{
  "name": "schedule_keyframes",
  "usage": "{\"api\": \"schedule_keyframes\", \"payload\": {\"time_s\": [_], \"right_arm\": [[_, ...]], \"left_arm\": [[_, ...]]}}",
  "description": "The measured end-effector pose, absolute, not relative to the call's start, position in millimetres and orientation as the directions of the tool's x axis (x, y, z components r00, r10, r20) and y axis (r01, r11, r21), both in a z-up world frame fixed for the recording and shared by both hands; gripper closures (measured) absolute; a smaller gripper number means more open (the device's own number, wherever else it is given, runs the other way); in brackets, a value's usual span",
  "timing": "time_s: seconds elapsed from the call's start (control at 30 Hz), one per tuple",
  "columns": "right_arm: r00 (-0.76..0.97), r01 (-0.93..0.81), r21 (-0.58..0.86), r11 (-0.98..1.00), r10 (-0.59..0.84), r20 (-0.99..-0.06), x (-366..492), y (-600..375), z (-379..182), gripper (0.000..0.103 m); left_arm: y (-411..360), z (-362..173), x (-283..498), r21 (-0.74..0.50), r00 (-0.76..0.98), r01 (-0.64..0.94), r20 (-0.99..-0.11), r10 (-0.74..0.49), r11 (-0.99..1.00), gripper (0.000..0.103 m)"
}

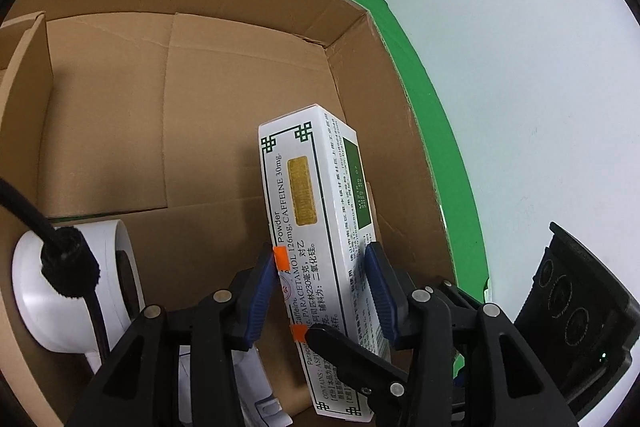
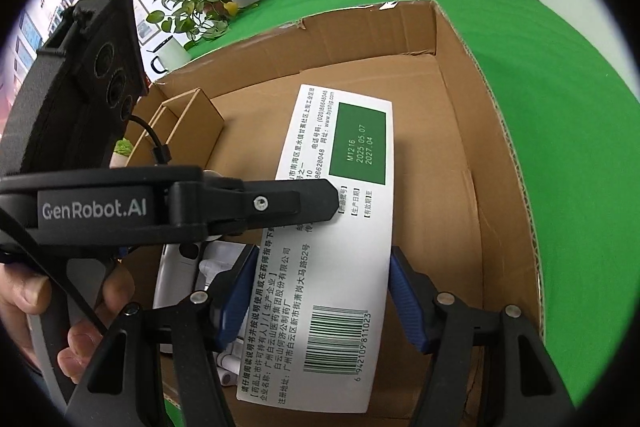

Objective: Organize objects

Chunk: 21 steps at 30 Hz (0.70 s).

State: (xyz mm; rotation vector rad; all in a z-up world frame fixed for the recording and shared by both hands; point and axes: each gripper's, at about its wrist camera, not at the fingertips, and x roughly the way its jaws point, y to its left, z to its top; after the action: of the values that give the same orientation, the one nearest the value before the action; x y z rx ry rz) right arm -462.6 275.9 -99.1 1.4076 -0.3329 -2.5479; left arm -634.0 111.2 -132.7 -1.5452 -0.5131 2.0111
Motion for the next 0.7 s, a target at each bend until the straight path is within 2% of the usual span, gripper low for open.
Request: {"api": "schedule_keyframes", "payload": {"time_s": [0.13,0.3,0.5,0.7], "right_arm": [[-0.513,0.06,0.286,-0.956,-0.275,-0.813,-462,274,-101,0.04],[-0.466,0.066,0.3,-0.952,-0.295,-0.834,-456,268,-116,0.04],[-0.456,0.079,0.321,-0.944,-0.32,-0.83,-453,261,-123,0.035],[-0.499,0.067,0.296,-0.953,-0.289,-0.817,-442,260,-113,0.034]], "left_arm": [[102,-112,-632,-0.515,-0.29,-0.191,-0.784,0.549,-0.836,0.056],[81,-76,-620,-0.442,-0.411,-0.19,-0.775,0.479,-0.877,0.056],[67,-52,-592,-0.237,-0.555,-0.177,-0.778,0.296,-0.955,0.056],[34,-54,-554,-0.202,-0.592,-0.118,-0.772,0.232,-0.972,0.054]]}}
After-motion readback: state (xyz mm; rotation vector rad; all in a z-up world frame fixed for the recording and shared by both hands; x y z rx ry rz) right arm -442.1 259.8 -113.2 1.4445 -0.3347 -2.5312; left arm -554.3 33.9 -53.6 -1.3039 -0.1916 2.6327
